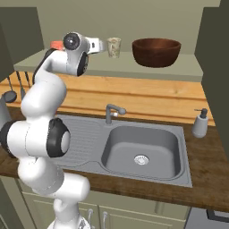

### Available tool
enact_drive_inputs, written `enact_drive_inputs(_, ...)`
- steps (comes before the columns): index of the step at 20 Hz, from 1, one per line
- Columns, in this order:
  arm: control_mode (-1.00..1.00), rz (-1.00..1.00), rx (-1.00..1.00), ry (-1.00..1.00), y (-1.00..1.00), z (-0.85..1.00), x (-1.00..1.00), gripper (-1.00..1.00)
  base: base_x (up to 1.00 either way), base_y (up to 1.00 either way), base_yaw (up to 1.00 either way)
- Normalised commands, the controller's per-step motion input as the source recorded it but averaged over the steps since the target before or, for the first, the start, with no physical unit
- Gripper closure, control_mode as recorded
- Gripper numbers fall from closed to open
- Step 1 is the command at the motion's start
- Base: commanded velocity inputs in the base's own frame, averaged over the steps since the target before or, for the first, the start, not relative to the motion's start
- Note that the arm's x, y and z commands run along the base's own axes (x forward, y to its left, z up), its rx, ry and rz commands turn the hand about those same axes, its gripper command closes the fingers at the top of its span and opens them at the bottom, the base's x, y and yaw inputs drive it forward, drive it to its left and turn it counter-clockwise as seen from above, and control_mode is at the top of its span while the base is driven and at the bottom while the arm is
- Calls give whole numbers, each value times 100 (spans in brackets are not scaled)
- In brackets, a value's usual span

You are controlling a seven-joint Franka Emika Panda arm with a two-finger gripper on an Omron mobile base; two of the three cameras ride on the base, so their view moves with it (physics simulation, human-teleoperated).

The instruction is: Gather all objects into one cabinet and sort the glasses and bowls to opposite sides.

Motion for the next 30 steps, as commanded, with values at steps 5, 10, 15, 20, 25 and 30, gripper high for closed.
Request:
enact_drive_inputs(5,-100,0,0,7,0,-4,12,-100,0,0,0)
enact_drive_inputs(10,-100,0,0,-9,0,2,-44,-100,0,0,0)
enact_drive_inputs(15,-100,0,0,-16,0,11,-88,-100,0,0,0)
enact_drive_inputs(20,-100,0,0,0,-3,30,-99,-100,0,0,0)
enact_drive_inputs(25,-100,-1,0,29,0,50,-92,-100,0,0,0)
enact_drive_inputs(30,-100,-2,1,35,-6,23,-92,-100,0,0,0)
